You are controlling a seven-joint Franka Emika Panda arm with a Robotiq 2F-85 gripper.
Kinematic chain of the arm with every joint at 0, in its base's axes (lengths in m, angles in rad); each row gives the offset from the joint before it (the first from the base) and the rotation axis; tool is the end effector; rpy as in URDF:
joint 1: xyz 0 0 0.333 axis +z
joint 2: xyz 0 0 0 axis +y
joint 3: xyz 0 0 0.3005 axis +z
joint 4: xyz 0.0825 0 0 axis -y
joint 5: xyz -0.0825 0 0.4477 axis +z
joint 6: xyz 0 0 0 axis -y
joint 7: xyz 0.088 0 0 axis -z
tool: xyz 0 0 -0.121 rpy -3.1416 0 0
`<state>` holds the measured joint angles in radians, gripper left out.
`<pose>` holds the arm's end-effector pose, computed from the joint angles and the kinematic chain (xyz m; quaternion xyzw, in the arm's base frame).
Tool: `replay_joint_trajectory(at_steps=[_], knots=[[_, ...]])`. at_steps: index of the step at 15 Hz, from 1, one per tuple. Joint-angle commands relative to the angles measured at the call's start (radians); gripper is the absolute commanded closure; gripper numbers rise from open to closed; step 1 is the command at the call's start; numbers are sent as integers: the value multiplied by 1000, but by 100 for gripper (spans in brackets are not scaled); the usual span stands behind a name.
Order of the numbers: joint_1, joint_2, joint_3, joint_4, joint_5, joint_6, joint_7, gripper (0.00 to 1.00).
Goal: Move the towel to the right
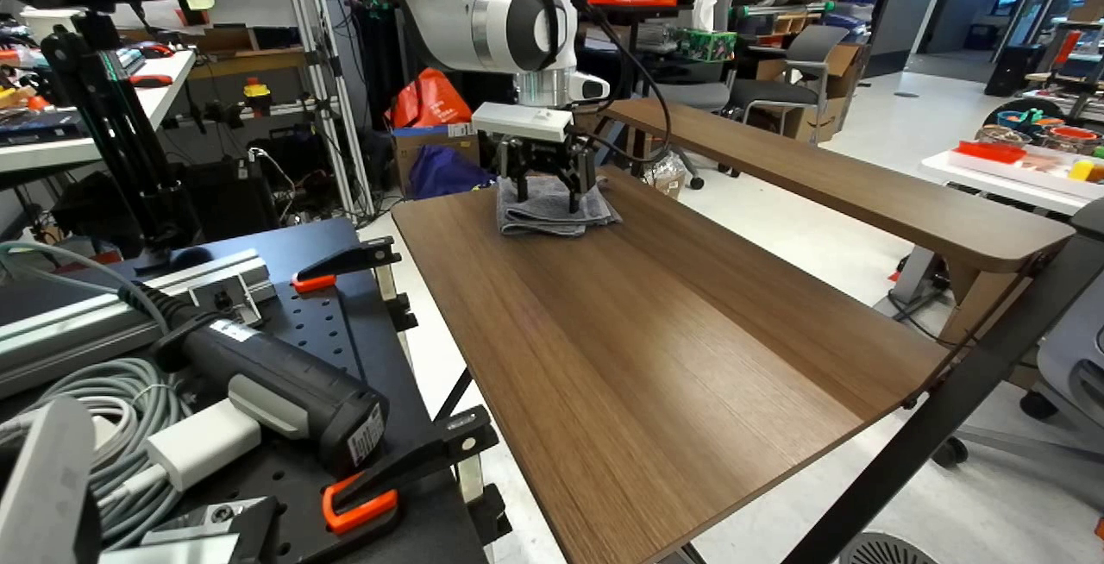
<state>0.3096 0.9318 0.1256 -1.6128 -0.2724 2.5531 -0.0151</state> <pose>0.6362 0.2950 0.0062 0.9513 0.3071 0.0163 0.0235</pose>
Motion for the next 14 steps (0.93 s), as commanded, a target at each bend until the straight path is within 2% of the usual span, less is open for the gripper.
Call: replay_joint_trajectory(at_steps=[1, 9, 14], knots=[[14, 24, -26, 44, 4, -45, -23, 0], [-38, -3, -50, -13, 19, -35, -24, 0], [-111, -51, -55, -86, 56, -12, -12, 0]])
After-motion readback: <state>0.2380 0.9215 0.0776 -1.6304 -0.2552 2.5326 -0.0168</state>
